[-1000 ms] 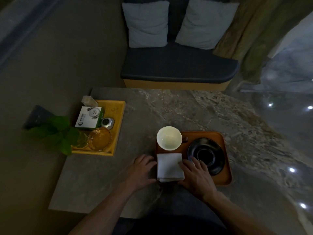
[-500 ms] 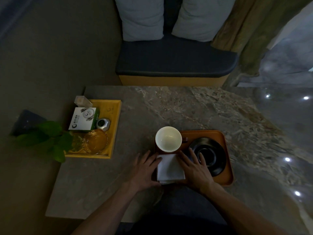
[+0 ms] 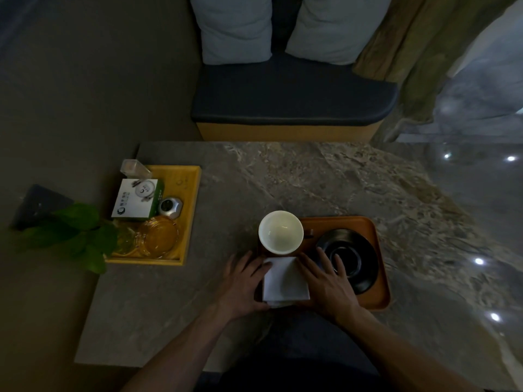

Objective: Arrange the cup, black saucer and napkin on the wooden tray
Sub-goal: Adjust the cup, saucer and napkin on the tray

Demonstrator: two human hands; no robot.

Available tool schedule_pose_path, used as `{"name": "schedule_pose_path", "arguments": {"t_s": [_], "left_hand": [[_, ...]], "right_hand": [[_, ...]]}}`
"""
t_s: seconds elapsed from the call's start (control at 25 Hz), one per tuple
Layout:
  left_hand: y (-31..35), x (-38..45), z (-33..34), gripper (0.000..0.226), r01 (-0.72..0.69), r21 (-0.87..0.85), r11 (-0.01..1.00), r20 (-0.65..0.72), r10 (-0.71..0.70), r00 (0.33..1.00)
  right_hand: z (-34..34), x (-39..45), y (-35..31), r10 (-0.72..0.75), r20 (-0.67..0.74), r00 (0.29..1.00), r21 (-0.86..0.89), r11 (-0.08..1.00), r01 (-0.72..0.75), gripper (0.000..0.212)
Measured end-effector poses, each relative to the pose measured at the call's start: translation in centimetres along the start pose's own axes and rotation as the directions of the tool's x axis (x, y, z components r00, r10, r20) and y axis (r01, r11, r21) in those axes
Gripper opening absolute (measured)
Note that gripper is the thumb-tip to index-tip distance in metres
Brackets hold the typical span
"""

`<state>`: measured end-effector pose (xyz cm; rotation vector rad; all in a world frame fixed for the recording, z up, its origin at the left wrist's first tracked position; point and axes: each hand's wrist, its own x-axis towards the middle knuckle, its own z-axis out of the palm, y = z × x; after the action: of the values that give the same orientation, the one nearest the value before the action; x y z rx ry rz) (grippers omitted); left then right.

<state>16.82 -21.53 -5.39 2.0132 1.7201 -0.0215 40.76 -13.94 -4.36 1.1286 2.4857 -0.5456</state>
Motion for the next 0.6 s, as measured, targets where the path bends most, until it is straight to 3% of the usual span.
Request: {"name": "schedule_pose_path", "arguments": {"t_s": [0.32,0.6], "left_hand": [[0.21,0.02,-0.45,0.097,0.033,0.034,0.999,0.078,-0.035,0.996],[0.38,-0.03,-0.57,0.096,0.032,0.042,0.999,0.061,-0.034,0.998]], "right_hand": [[-0.01,-0.30,-0.13,0.007,-0.018,1.000,0.022,1.000,-0.007,0.097],[0.04,-0.39,-0.27,0.031,0.004,1.000,0.033,0.999,-0.031,0.099]]}}
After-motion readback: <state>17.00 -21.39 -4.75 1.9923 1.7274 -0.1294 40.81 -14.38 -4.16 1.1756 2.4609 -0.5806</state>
